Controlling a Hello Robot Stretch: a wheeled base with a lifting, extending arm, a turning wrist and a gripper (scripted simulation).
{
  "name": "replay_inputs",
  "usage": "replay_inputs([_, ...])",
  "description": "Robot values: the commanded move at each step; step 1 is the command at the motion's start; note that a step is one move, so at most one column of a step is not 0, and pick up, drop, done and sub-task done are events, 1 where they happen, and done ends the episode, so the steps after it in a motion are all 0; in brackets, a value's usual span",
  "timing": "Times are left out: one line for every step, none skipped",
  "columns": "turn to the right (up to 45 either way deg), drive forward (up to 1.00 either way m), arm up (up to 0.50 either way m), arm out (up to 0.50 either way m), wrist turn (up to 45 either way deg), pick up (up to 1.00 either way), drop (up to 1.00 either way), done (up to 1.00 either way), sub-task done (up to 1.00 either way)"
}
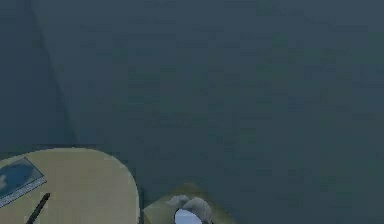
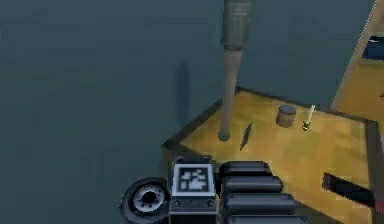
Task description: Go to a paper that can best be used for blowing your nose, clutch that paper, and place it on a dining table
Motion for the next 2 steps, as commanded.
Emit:
replay_inputs([45.0, 0.00, 0.00, 0.00, 0.0, 0.00, 0.00, 0.00, 0.00])
replay_inputs([45.0, 0.00, 0.00, 0.00, 0.0, 0.00, 0.00, 0.00, 0.00])
